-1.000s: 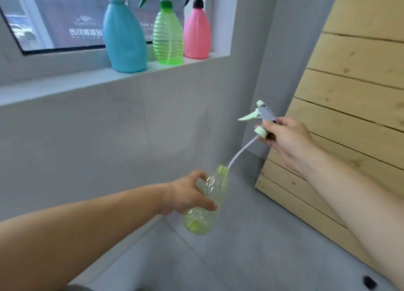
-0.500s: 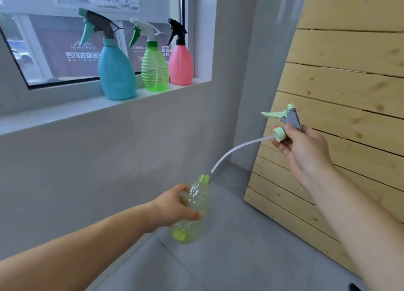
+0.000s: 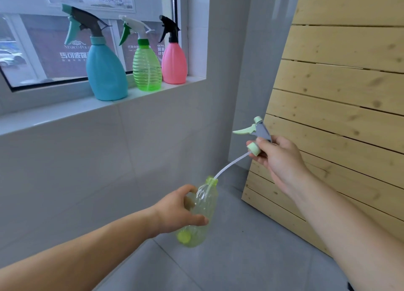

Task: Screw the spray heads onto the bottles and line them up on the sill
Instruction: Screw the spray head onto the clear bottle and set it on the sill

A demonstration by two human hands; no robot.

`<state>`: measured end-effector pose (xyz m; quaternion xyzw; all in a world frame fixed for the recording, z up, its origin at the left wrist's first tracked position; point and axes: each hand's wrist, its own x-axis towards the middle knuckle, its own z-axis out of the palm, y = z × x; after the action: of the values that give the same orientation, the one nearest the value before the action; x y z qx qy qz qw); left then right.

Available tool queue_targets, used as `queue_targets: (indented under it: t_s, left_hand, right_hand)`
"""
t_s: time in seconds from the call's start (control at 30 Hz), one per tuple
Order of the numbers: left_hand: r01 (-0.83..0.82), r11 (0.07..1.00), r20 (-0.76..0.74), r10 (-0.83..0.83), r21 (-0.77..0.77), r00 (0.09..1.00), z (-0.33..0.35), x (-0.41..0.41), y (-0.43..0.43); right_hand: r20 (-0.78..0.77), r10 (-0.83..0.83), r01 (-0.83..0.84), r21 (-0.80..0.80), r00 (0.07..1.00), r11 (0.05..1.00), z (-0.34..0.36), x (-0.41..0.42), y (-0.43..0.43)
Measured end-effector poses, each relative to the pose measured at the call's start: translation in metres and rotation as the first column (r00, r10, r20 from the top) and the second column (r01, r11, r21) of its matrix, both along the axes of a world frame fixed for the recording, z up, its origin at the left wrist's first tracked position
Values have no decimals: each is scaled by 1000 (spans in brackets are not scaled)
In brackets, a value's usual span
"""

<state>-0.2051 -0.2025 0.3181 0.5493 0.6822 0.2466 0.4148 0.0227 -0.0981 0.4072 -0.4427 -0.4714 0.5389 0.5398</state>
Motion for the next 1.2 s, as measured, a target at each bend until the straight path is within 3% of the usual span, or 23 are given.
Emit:
queue_targets:
  t_s: [0.13,0.27,0.73,1.2]
  left_hand:
    - [42,999,115,-44,16,992,5,5,-1]
    - [46,999,230,-50,24,972,17,11,-6]
    - [62,998,390,-65,18,919,21,13,-11]
    - [165,986,435,-137,-27,890,30,10,-16]
  right_hand:
    - [148,221,-224,-1,964,975,-9,-14,-17]
    - [237,328,-339,4,914,941,-13,-22,-23]
    - [356,437,-473,15,826,881,-23,-23,-19]
    - [414,560,-617,5,718,787,-23,-14,-16]
